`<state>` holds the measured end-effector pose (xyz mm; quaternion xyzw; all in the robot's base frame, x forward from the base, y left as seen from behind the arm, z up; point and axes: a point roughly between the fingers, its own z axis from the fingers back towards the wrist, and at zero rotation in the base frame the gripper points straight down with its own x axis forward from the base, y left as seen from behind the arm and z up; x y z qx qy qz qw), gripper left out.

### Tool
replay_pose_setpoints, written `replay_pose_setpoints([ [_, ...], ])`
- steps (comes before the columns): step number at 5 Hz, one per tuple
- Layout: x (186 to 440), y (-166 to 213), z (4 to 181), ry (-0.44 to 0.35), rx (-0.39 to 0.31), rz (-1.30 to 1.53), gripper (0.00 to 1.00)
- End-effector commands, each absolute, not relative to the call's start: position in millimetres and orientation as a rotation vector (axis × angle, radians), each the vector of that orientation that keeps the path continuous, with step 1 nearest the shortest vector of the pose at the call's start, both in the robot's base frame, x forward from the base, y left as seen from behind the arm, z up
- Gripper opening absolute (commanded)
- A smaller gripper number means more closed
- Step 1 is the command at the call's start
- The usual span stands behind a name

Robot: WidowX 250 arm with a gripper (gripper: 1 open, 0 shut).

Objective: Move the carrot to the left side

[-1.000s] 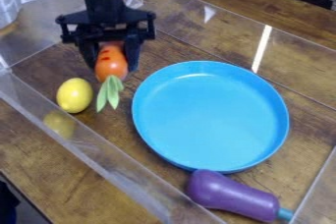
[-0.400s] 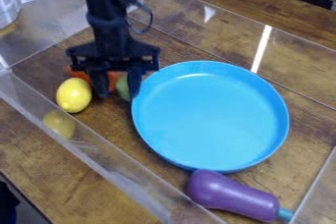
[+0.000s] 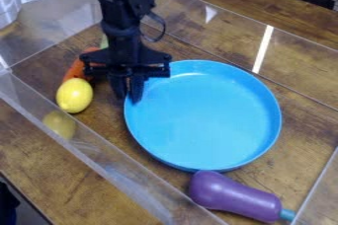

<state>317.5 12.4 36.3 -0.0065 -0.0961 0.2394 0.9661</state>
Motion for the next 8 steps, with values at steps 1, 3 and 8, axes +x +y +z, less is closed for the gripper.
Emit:
replay_pose_setpoints([
  [1, 332.8, 21.4, 75.7, -0.28, -0.024, 0.467, 0.0],
  [3, 311.5, 10.2, 68.4, -0.278, -0.005, 0.59, 0.0],
  [8, 306.0, 19.9, 85.8, -0.236, -0.02, 0.635, 0.0],
])
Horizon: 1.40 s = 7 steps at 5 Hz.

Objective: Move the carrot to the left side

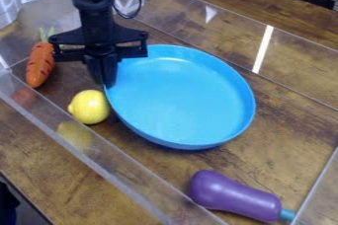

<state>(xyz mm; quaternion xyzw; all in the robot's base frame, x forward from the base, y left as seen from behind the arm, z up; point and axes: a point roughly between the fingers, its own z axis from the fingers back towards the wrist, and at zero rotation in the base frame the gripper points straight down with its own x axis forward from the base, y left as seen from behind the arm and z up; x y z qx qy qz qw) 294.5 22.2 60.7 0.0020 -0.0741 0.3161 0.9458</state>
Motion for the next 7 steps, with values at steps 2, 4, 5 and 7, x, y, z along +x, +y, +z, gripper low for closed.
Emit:
replay_pose_setpoints([
  [2, 306.9, 47.4, 73.2, -0.22, 0.021, 0.745, 0.0],
  [4, 291.6, 44.4, 70.9, -0.186, -0.006, 0.662, 0.0],
  [5, 302.8, 32.7, 84.2, -0.182, -0.021, 0.678, 0.0],
  [7, 307.7, 11.1, 97.6, -0.164, -0.034, 0.697, 0.0],
])
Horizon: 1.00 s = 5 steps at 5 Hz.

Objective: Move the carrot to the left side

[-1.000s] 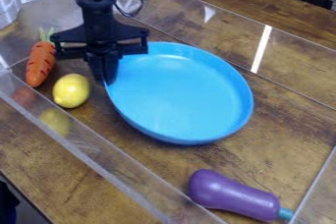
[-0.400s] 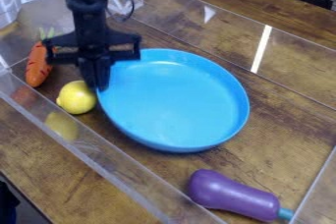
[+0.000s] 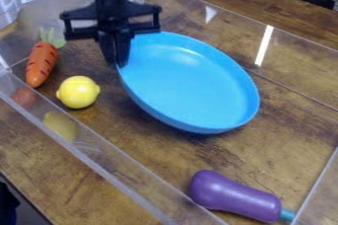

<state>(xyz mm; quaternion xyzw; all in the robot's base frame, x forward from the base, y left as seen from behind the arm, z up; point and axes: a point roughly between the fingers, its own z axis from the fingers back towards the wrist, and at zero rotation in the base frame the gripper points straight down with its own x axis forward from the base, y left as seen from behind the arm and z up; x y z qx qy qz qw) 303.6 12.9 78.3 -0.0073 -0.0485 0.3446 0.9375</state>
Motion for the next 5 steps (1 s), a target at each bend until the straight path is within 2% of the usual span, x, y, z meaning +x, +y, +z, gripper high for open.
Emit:
replay_pose_setpoints([
  [1, 292.9, 0.8, 87.1, -0.148, -0.018, 0.696, 0.0],
  [2, 288.6, -0.1, 75.3, -0.135, -0.012, 0.745, 0.0],
  [4, 284.3, -5.4, 72.3, -0.107, 0.012, 0.7, 0.0],
  [5, 301.3, 2.8, 73.5, -0.097, 0.018, 0.668, 0.0],
])
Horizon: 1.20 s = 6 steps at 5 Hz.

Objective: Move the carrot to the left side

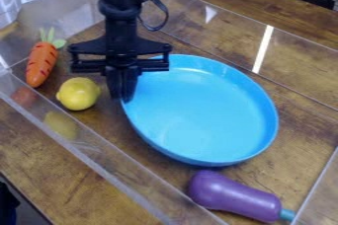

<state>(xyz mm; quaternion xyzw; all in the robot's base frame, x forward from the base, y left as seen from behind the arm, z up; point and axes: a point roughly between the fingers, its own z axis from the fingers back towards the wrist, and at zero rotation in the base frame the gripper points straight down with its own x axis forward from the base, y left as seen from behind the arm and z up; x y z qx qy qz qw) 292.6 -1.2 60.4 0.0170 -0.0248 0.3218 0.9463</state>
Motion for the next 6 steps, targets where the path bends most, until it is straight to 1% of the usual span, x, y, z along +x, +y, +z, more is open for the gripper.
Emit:
replay_pose_setpoints([
  [1, 317.9, 15.4, 77.1, -0.085, 0.018, 0.642, 0.0],
  [2, 320.9, 28.1, 65.3, -0.077, 0.039, 0.593, 0.0],
  [3, 319.3, 35.1, 54.8, -0.068, 0.046, 0.548, 0.0],
  [4, 317.2, 44.0, 58.3, -0.073, 0.05, 0.593, 0.0],
  [6, 307.8, 38.9, 57.4, -0.08, 0.044, 0.615, 0.0],
])
